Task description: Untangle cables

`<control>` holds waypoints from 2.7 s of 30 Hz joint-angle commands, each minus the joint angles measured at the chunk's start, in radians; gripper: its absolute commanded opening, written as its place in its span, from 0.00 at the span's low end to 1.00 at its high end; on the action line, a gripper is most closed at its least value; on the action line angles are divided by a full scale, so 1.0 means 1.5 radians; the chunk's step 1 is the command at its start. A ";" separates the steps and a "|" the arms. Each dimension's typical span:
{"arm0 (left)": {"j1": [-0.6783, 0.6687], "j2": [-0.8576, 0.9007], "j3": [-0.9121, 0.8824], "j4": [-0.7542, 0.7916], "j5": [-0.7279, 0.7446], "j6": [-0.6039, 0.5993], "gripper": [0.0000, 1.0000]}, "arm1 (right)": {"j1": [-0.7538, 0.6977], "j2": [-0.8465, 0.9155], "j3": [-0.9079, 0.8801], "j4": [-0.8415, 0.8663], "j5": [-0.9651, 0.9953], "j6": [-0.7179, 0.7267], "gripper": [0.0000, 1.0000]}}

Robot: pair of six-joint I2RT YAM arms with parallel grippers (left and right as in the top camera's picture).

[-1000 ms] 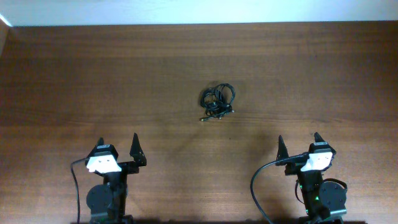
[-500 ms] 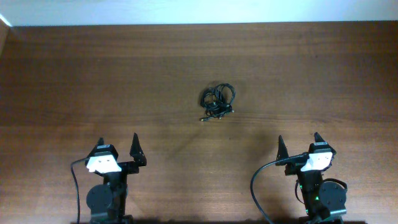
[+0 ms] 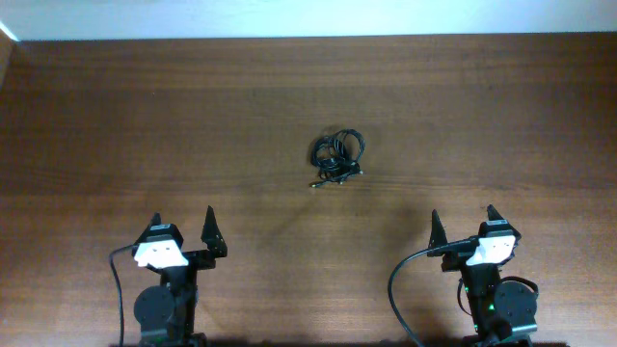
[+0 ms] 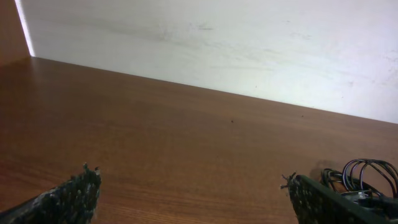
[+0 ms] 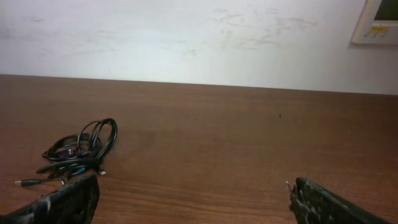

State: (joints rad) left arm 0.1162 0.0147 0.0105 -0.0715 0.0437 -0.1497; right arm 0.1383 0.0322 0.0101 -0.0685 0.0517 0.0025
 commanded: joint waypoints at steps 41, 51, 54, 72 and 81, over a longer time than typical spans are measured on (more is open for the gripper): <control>0.001 0.532 0.532 -0.256 0.150 0.081 0.99 | 0.004 0.258 0.474 -0.350 -0.175 0.008 0.99; -0.126 0.981 1.070 -0.624 0.188 0.128 0.99 | 0.004 0.609 0.841 -0.621 -0.207 0.004 0.99; -0.164 1.068 1.121 -0.606 0.188 0.128 0.99 | 0.004 0.678 0.902 -0.644 -0.207 -0.002 0.99; -0.283 1.421 1.121 -0.406 0.179 -0.086 0.72 | 0.004 0.865 0.904 -0.688 -0.267 0.011 0.82; -0.347 1.464 1.119 -0.409 0.024 -0.102 0.51 | 0.004 0.866 0.904 -0.688 -0.259 0.011 0.82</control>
State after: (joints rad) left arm -0.3805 2.1929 1.6741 -0.6857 0.1741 -0.2890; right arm 0.1387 1.3293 1.3521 -1.1000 -0.3351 0.0219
